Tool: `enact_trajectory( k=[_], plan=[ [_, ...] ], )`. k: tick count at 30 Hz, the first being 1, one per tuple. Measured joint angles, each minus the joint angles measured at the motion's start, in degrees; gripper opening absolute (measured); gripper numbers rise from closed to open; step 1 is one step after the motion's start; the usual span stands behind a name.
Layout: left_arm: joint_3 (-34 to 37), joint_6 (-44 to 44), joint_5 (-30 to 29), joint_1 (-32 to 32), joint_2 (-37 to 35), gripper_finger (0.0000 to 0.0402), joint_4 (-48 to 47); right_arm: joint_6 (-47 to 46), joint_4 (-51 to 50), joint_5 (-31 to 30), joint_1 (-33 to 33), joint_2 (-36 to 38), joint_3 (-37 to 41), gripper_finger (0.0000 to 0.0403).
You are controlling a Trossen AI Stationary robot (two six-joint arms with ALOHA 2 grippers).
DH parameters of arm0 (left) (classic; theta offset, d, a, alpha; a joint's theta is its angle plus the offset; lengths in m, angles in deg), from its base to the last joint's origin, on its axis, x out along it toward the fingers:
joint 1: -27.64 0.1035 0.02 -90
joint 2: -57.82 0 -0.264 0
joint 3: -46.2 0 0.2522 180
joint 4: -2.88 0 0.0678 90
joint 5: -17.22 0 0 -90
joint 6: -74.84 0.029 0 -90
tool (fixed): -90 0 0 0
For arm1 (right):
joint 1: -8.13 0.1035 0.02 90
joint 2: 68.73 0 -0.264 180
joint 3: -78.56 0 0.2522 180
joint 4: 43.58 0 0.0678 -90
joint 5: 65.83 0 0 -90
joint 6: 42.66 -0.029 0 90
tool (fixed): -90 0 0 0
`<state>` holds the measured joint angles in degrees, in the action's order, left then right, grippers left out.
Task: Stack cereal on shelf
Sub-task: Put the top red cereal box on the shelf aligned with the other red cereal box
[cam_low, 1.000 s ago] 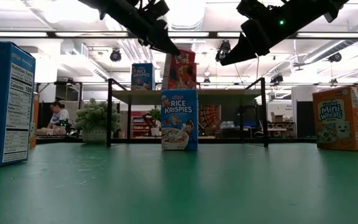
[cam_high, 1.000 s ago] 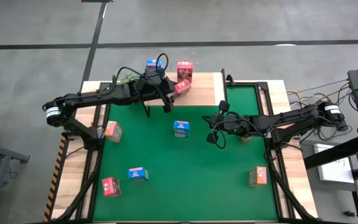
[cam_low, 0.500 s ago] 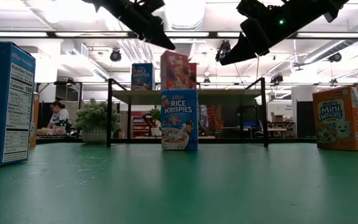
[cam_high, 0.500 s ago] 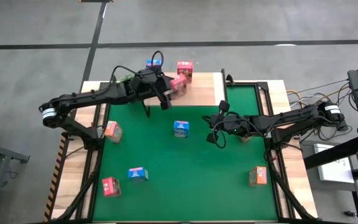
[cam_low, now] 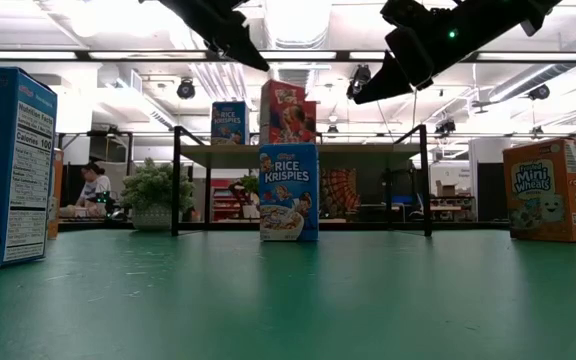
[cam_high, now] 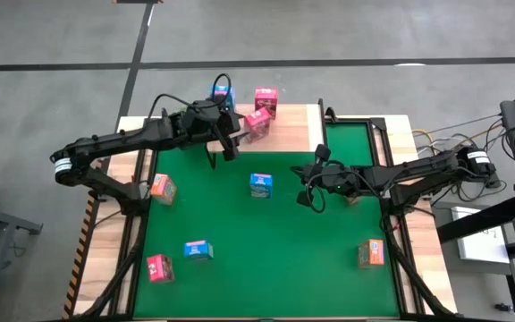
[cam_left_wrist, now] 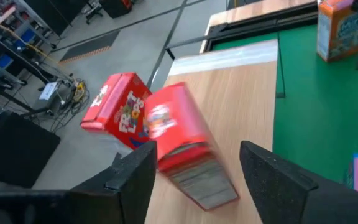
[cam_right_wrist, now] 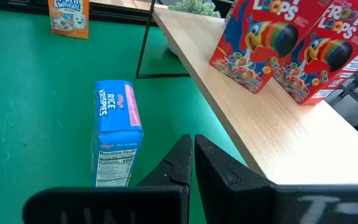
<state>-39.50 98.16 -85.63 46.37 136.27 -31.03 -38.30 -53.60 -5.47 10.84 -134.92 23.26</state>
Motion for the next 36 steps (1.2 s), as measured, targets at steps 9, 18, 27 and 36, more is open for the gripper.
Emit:
enact_trajectory(
  k=[9,18,27,36],
  plan=[
    [0.1,-0.5,-0.2,0.0,0.0,0.0146,-4.4,-3.4,-0.7,4.7,-7.1,0.2,-0.5,0.0009],
    [2.6,-2.1,-0.2,0.1,0.0,0.0102,-5.4,-0.6,1.8,12.0,-18.3,0.1,-4.6,0.0009],
    [8.2,-2.9,-0.2,0.7,0.0,0.0096,2.5,4.4,7.2,21.9,-26.1,-5.1,-10.5,0.0009],
    [10.4,-2.9,-0.3,1.3,0.2,0.0096,6.1,6.2,8.1,22.2,-29.5,-16.1,-20.8,0.0009]
  ],
)
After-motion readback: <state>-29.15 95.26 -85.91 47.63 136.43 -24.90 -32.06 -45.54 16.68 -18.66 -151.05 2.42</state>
